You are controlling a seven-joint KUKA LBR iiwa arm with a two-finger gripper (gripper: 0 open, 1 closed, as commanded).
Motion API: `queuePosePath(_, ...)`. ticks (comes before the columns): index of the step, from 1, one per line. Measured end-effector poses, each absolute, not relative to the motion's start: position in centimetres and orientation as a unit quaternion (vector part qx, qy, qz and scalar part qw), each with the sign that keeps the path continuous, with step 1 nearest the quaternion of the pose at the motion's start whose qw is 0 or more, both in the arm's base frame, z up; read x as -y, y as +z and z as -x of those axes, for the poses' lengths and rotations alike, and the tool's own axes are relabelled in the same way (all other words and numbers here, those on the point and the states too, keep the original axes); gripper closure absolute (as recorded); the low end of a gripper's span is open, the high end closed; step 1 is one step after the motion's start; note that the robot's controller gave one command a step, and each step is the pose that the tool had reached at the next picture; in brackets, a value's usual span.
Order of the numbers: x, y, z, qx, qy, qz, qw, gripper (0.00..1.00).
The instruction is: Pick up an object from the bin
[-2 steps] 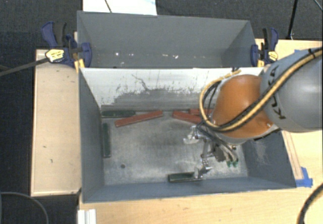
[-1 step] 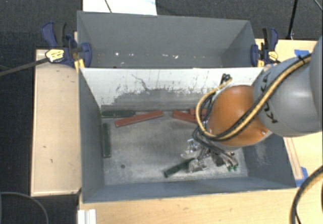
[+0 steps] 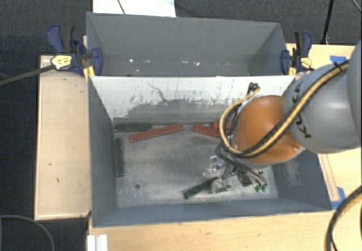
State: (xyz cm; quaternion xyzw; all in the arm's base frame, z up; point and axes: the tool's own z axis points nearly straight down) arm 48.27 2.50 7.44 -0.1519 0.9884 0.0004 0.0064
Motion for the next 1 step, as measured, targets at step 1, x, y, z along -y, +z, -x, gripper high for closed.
queuePosePath(1, -1.19, 20.05, -51.32, -0.994, 0.0, 0.113, 0.001, 1.0)
